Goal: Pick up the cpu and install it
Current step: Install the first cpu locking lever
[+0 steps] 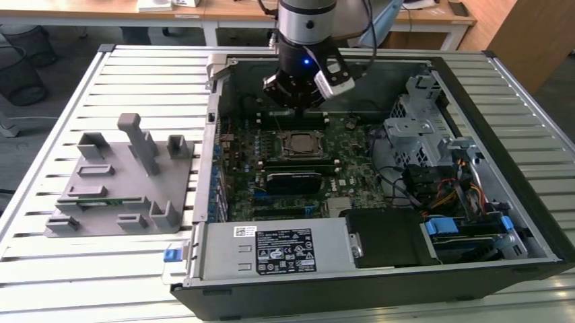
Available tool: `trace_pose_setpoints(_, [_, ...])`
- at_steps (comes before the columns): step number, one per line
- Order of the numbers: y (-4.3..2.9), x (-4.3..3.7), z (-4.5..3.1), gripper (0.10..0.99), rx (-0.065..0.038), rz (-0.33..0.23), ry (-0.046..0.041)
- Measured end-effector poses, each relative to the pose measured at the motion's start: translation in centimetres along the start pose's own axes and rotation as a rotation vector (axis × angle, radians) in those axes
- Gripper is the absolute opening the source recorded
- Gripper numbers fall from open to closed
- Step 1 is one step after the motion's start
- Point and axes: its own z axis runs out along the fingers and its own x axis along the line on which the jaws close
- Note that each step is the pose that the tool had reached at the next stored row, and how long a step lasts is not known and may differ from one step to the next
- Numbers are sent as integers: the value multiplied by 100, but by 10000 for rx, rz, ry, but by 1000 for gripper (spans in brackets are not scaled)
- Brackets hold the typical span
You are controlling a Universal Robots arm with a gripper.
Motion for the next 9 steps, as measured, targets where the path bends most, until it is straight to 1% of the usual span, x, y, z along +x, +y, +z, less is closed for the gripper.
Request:
trace_pose_setpoints(7, [0,314,-2,106,-17,1,-11])
trace_pose_setpoints(9, [-1,390,-3,106,-20,1,-14])
